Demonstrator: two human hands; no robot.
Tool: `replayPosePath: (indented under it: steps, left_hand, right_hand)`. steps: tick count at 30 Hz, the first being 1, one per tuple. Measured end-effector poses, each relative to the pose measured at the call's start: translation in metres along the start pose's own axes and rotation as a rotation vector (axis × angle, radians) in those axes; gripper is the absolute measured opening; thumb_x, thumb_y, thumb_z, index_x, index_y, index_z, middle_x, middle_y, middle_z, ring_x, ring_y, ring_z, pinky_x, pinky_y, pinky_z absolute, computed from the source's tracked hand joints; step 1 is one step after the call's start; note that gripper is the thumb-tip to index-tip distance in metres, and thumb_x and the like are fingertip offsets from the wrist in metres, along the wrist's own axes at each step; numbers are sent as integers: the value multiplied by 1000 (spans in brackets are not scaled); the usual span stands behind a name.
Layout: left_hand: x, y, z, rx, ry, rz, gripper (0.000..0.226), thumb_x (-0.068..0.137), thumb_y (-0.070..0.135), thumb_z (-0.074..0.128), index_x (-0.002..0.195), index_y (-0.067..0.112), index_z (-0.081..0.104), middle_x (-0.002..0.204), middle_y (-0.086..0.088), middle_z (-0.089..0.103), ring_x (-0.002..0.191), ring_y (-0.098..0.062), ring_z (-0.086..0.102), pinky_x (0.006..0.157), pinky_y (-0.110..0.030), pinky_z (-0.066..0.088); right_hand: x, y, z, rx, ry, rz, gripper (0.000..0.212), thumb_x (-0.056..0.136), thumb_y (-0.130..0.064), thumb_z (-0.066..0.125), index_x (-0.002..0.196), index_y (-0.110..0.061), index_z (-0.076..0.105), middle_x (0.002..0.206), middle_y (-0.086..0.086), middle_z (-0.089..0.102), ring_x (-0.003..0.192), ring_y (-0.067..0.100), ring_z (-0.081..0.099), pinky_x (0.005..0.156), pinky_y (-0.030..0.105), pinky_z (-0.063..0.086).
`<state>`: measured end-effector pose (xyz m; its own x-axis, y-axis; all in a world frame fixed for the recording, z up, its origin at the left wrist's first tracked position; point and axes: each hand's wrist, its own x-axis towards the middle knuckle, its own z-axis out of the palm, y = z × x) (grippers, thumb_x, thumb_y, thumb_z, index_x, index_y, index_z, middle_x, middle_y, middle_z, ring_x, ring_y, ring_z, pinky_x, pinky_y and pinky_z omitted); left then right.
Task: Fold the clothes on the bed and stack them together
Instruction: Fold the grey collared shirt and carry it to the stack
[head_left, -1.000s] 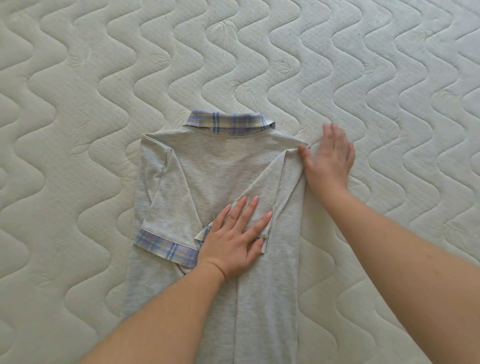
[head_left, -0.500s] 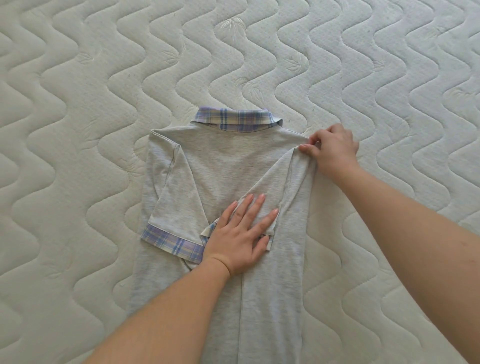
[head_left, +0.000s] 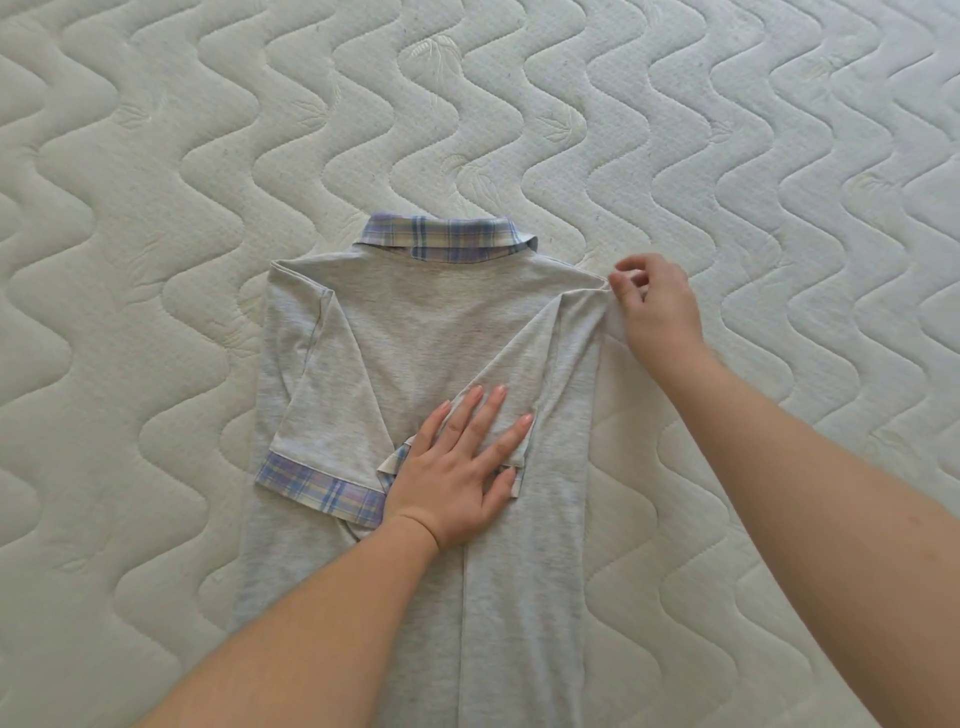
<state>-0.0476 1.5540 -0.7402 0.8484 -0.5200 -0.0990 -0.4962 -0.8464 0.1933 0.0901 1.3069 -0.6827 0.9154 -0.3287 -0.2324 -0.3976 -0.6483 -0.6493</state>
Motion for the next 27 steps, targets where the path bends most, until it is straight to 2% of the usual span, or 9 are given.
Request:
replayPosePath:
  steps: [7,10,15,17,19,21,23,25,27]
  left_hand:
    - [1,-2,1,16,-17,11,62,97,49,30,156,38,16,166,0,8,153,-19,6,122,-42,5]
    - [0,-2,-3,7,-63,0,61,98,53,25,156,40,13,166,1,6,153,-18,3,122,-42,4]
    - [2,-1,-37,-115,-247,-1,68,92,63,8,155,41,4,166,5,-5,151,-12,-10,120,-36,-11]
    - [-7,2,-57,-143,-106,-4,67,93,56,25,154,29,28,164,-2,18,151,-18,11,121,-43,1]
    - [-29,14,-69,-132,225,-25,47,93,38,46,134,17,55,142,-8,51,132,-26,46,110,-45,28]
    - [-60,32,-70,-285,332,-197,25,93,30,57,108,12,64,108,-8,63,99,-28,60,84,-37,41]
    - [-89,54,-63,-517,99,-537,24,94,35,61,102,13,61,95,-4,63,87,-25,61,71,-29,35]
    - [-110,71,-52,-645,-112,-815,32,91,39,65,108,12,60,96,-3,65,92,-24,62,71,-28,36]
    - [-123,82,-45,-742,-181,-914,36,88,37,70,109,9,61,93,-4,65,95,-26,64,78,-31,46]
  right_hand:
    - [-52,8,14,-162,-183,197,40,77,-54,75,88,-21,55,86,-6,59,83,17,58,71,32,43]
    - [-65,5,16,-228,-159,202,34,84,-52,68,73,-22,55,73,-6,57,81,22,61,63,31,36]
    - [-108,1,13,-207,-137,253,43,86,-56,63,104,-17,59,103,3,64,100,26,61,76,35,44]
    - [-131,3,14,-269,-223,278,54,80,-62,66,107,-16,61,106,5,67,101,28,63,75,35,45]
    - [-156,10,16,-340,-317,306,53,77,-64,67,102,-17,65,102,5,69,97,28,65,70,32,44]
    - [-177,16,18,-356,-328,322,44,81,-59,67,98,-18,68,101,7,69,96,29,65,68,31,41]
    - [-192,20,17,-330,-265,316,34,87,-51,64,91,-18,67,98,8,70,94,29,65,67,30,39]
    - [-205,24,14,-267,-198,323,27,91,-48,61,88,-21,65,96,6,70,93,28,65,68,31,38]
    - [-217,28,12,-212,-225,345,31,88,-53,61,91,-22,62,98,4,69,93,26,64,71,33,43]
